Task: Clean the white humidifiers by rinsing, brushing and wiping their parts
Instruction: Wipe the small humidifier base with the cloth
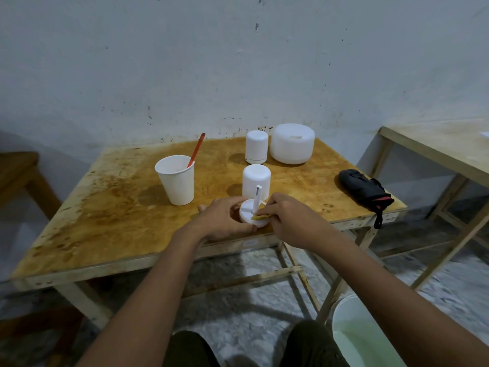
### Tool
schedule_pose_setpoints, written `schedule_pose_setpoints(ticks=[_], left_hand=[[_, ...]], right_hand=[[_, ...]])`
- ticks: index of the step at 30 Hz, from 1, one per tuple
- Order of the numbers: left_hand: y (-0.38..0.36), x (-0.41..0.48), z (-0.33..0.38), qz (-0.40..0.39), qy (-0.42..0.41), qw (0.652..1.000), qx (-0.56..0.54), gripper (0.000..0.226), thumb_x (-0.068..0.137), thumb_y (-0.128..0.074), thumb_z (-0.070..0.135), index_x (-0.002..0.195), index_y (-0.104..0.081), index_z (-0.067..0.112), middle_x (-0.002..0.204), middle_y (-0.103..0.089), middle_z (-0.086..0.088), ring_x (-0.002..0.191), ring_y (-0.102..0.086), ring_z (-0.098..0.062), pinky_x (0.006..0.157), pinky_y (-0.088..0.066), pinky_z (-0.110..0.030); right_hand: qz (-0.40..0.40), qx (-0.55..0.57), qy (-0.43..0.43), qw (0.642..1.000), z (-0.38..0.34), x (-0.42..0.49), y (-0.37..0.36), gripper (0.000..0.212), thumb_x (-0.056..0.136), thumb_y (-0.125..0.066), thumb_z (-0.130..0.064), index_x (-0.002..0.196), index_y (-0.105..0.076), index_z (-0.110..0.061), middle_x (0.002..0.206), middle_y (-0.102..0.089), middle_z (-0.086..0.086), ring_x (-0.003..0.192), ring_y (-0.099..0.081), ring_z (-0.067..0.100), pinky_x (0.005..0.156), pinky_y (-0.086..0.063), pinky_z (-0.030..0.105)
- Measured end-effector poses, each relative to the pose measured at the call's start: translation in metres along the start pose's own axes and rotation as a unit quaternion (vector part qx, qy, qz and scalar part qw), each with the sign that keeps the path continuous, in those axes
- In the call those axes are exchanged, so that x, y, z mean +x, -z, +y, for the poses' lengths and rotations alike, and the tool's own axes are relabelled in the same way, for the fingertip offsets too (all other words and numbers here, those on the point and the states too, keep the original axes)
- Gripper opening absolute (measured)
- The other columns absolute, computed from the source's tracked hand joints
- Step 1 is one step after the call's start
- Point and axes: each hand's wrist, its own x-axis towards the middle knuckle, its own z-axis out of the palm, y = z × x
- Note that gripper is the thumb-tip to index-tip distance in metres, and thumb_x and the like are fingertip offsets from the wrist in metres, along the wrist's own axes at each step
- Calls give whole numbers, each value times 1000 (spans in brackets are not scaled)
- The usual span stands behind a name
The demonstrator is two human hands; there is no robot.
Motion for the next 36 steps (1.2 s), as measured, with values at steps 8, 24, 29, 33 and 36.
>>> schedule_pose_setpoints(ticks=[8, 24, 29, 33, 36], left_hand=[[-29, -13, 17, 203, 54, 977, 49, 27, 81, -73, 38, 93, -51, 29, 82, -44, 16, 98, -39, -14, 86, -26, -37], [-21, -12, 8, 186, 34, 981, 31, 20, 82, -74, 34, 95, -60, 29, 102, -52, 11, 107, -35, -13, 86, -22, -34], [-28, -15, 10, 236, 78, 967, 60, 15, 89, -64, 16, 97, -54, 22, 102, -46, 5, 100, -31, -16, 98, -32, -39], [-24, -4, 6, 173, 35, 982, 60, 47, 80, -70, 32, 120, -46, 34, 115, -42, 15, 115, -32, -14, 86, -20, -35], [-24, 1, 4, 158, 6, 986, 62, 51, 79, -70, 43, 126, -50, 39, 116, -45, 18, 118, -32, -13, 83, -17, -34]], right_hand=[[0, 32, -37, 999, -20, 11, -8, 38, 90, -51, -6, 121, -71, -17, 127, -59, 13, 111, -58, 29, 90, -51, 35], [-2, 58, -83, 995, -31, 18, -10, 30, 91, -53, -11, 114, -72, -10, 115, -67, 12, 101, -62, 26, 82, -54, 32], [-14, 41, -18, 999, -36, 17, -12, 33, 89, -47, -4, 101, -76, -15, 91, -53, 6, 77, -55, 25, 56, -37, 24], [-59, 25, 25, 998, -25, 13, -2, 43, 94, -45, -5, 122, -70, -26, 101, -50, 5, 89, -55, 26, 76, -50, 36], [-50, 13, 37, 998, -17, 9, 2, 44, 96, -45, -5, 127, -66, -27, 107, -51, 4, 96, -55, 23, 82, -50, 38]])
